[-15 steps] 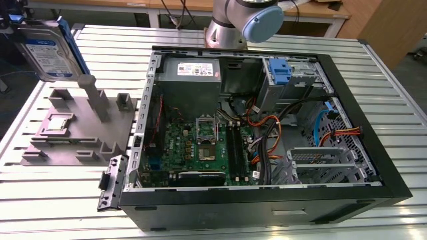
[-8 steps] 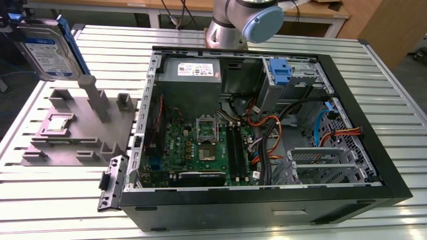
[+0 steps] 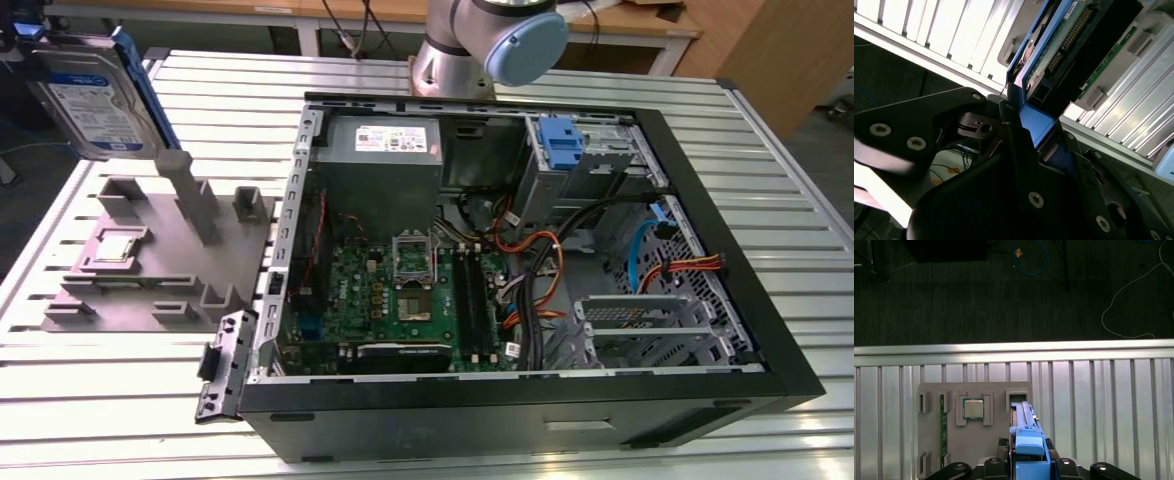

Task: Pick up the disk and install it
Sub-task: 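Pick up the disk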

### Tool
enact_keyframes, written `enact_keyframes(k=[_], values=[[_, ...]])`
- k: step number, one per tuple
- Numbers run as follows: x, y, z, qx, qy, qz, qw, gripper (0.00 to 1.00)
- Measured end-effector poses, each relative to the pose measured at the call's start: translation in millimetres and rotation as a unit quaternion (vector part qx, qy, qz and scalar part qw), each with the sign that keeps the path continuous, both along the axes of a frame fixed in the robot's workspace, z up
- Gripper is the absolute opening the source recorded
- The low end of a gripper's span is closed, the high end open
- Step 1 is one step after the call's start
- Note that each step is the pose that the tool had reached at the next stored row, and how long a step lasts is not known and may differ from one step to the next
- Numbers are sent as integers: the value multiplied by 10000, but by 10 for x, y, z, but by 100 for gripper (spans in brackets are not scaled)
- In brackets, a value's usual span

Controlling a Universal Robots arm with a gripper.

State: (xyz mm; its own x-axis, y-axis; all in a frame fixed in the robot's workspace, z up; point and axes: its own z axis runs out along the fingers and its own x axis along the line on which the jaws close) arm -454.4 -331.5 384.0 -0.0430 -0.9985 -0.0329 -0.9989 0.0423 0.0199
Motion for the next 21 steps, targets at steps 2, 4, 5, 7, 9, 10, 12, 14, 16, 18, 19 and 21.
enact_keyframes(k=[2,4,5,7,9,10,12,14,16,18,19,21], values=[[0,0,4,0,-1,0,10000,37],[0,0,10,0,0,0,10000,37],[0,0,12,0,0,0,10000,37],[0,0,16,0,-1,0,10000,37],[0,0,21,0,0,0,10000,37],[0,0,22,0,0,0,10000,37],[0,0,25,0,-1,0,10000,37],[0,0,28,0,0,0,10000,37],[0,0,43,0,-1,0,10000,37],[0,0,57,0,0,0,10000,37],[0,0,59,0,-1,0,10000,37],[0,0,63,0,0,0,10000,37]])
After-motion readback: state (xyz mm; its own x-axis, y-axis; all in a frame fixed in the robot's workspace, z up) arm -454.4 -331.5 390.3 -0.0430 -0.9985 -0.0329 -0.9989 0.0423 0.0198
